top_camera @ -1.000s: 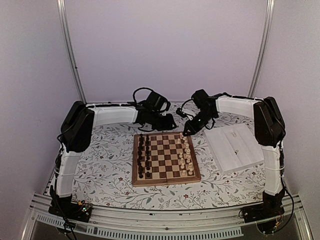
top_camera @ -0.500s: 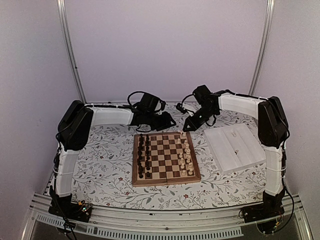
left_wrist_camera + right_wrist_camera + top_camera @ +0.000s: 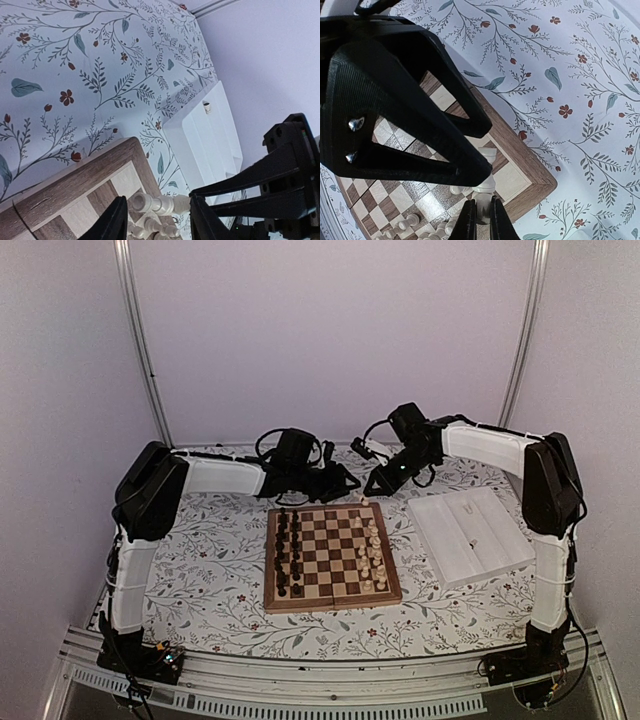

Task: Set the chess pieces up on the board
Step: Pick up the chess piece from the chessboard.

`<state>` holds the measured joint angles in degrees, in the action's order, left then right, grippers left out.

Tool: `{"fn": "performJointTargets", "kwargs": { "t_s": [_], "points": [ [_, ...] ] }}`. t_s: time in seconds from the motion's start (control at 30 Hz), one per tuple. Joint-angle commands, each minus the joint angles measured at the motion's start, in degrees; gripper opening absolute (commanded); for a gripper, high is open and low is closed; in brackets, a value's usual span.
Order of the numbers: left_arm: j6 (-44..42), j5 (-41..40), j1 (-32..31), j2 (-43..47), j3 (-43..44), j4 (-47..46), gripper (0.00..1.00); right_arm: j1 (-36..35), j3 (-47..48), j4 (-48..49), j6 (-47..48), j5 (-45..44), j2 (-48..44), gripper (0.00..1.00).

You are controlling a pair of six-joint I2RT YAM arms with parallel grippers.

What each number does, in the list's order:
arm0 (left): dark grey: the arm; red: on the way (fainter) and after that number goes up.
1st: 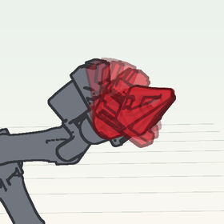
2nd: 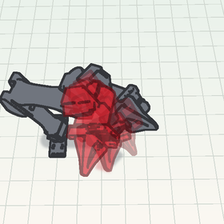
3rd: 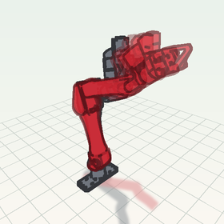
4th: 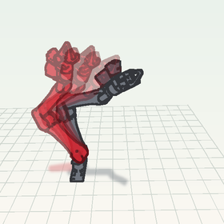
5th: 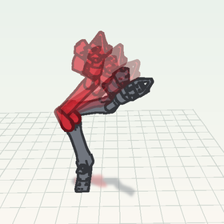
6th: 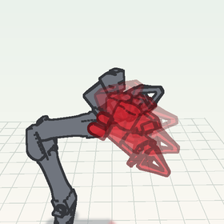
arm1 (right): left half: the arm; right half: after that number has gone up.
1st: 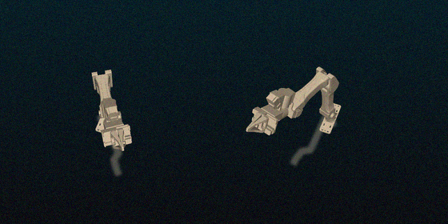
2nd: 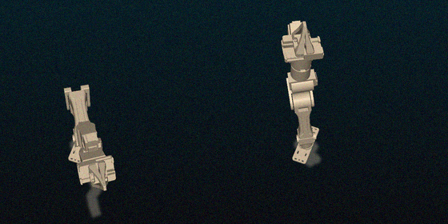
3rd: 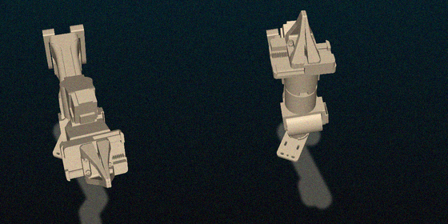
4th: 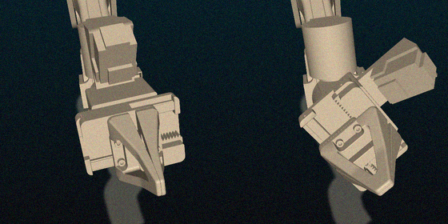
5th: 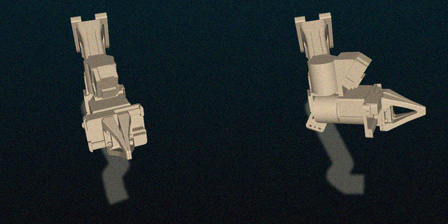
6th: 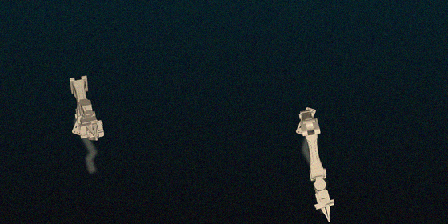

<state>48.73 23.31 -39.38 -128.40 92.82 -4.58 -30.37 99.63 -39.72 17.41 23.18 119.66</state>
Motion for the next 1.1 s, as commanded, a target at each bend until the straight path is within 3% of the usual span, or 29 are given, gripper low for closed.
{"fn": "performJointTargets", "kwargs": {
  "t_s": [0.0,0.7,1.07],
  "points": [
    [3.0,3.3,1.0,0.1,-1.1,-4.4,0.45,0.0,0.3,1.1,0.5,1.7,-2.9,0.00],
    [7.5,4.4,1.4,-1.6,-2.5,-6.7,0.45,0.0,0.1,1.2,0.3,2.5,-3.1,0.00],
    [9.7,6.6,1.4,-2.8,-2.8,-9.5,0.31,0.0,0.2,1.2,0.3,2.8,-2.8,0.00]
  ]
}}
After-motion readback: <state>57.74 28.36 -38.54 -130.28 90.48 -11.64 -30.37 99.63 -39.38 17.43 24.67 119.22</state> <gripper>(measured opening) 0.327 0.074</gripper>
